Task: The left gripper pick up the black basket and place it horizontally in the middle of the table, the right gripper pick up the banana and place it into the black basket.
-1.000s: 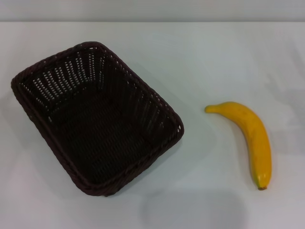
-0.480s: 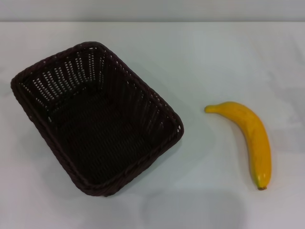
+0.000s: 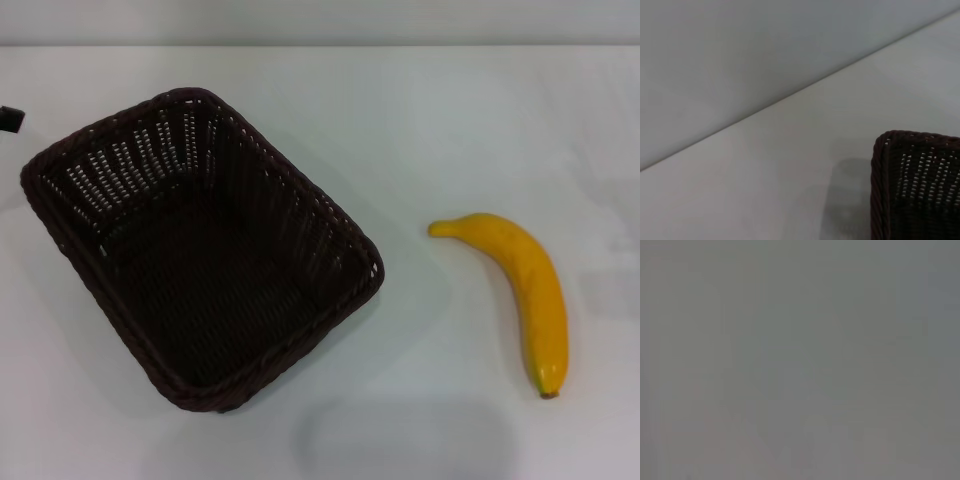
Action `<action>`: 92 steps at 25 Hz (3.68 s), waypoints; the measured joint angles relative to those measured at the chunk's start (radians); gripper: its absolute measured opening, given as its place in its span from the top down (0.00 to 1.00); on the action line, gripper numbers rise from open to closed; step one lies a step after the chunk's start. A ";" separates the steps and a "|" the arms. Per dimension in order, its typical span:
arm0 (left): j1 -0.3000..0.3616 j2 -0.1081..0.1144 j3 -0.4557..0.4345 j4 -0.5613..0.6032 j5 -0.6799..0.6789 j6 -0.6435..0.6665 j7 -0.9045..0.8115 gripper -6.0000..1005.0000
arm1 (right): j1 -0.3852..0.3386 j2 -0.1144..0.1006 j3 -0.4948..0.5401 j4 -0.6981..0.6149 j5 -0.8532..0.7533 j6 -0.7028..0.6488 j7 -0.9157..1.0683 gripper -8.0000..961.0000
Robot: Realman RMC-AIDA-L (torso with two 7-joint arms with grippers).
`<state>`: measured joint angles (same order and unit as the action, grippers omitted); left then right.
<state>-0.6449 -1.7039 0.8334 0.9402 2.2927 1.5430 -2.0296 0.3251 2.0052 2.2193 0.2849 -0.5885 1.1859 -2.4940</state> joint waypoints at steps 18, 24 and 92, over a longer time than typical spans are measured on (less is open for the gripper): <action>-0.003 -0.070 0.017 -0.090 0.008 -0.122 0.163 0.18 | 0.001 0.001 -0.001 -0.010 0.006 -0.001 0.052 0.12; -0.012 -0.087 0.009 -0.112 -0.004 -0.137 0.220 0.11 | 0.002 0.001 -0.001 -0.010 0.006 -0.002 0.061 0.12; 0.251 -0.374 -0.074 0.266 -0.327 -0.160 -0.340 0.81 | -0.025 -0.033 -0.007 0.014 -0.004 0.000 0.065 0.12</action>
<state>-0.3943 -2.0776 0.7597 1.2062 1.9655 1.3832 -2.3691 0.3001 1.9717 2.2123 0.2992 -0.5922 1.1858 -2.4286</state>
